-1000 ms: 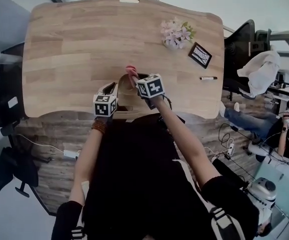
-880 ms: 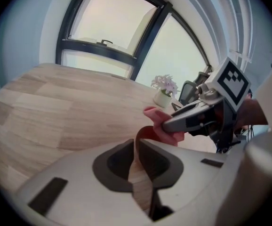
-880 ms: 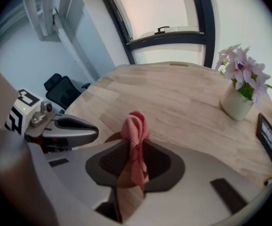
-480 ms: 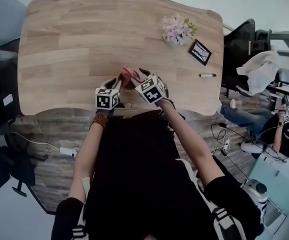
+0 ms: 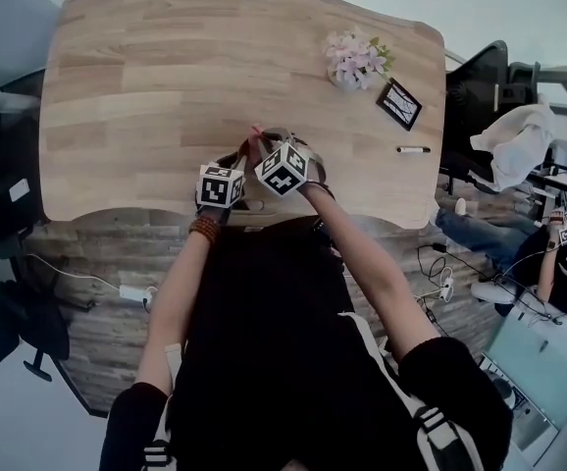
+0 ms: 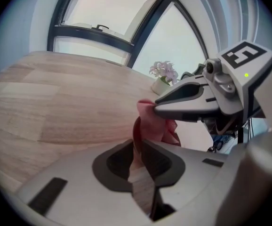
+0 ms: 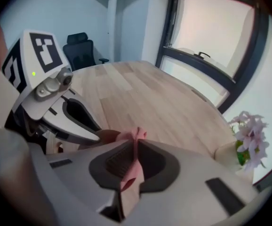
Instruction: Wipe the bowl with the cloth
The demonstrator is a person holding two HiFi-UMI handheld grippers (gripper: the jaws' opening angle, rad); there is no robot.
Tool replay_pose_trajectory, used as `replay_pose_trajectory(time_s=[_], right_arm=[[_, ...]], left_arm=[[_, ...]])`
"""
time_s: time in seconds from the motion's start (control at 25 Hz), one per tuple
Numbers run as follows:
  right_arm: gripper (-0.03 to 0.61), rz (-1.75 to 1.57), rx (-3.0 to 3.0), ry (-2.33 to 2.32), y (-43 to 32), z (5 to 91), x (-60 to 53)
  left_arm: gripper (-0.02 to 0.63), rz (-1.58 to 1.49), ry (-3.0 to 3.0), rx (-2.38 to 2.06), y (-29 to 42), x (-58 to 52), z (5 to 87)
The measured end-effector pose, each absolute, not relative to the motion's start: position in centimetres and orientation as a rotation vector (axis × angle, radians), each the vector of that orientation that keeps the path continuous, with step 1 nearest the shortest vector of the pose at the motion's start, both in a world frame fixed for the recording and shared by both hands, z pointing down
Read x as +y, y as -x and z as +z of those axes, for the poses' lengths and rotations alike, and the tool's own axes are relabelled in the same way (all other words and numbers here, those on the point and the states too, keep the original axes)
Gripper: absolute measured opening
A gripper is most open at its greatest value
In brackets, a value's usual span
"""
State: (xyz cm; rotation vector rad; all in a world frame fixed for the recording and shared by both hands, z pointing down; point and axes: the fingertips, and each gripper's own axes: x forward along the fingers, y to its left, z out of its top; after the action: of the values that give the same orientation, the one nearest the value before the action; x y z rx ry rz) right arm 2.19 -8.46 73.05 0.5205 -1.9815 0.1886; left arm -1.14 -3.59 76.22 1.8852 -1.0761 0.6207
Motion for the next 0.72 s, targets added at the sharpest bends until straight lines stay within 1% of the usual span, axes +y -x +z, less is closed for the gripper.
replay_pose_trajectory(time_s=[0.16, 0.2, 0.28, 0.48, 0.52, 0.6, 0.72], right_arm=[[0.031, 0.315, -1.969, -0.621, -4.3, 72.3, -9.7], [0.048, 0.345, -1.967, -0.616, -4.7, 72.4, -9.7], [0.122, 0.389, -1.99, -0.604, -5.1, 72.2, -9.9], [0.124, 0.373, -2.095, -0.588, -5.3, 68.8, -9.7], [0.136, 0.371, -2.092, -0.558, -5.0, 68.7, -9.1], [0.183, 0.351, -2.062, -0.507, -4.5, 69.2, -8.0], [0.179, 0.252, -2.048, -0.498, -3.7, 69.5, -7.3]], left_arm=[[0.046, 0.639, -1.884, -1.084, 1.2, -4.0, 76.2], [0.044, 0.643, -1.885, -1.083, 1.2, -4.1, 76.3], [0.04, 0.661, -1.892, -1.08, 1.1, -4.1, 76.3], [0.04, 0.692, -1.901, -1.069, 1.1, -4.1, 76.2], [0.04, 0.694, -1.9, -1.069, 1.1, -4.0, 76.2], [0.04, 0.694, -1.898, -1.07, 1.1, -4.0, 76.2], [0.038, 0.697, -1.893, -1.071, 1.0, -4.0, 76.2]])
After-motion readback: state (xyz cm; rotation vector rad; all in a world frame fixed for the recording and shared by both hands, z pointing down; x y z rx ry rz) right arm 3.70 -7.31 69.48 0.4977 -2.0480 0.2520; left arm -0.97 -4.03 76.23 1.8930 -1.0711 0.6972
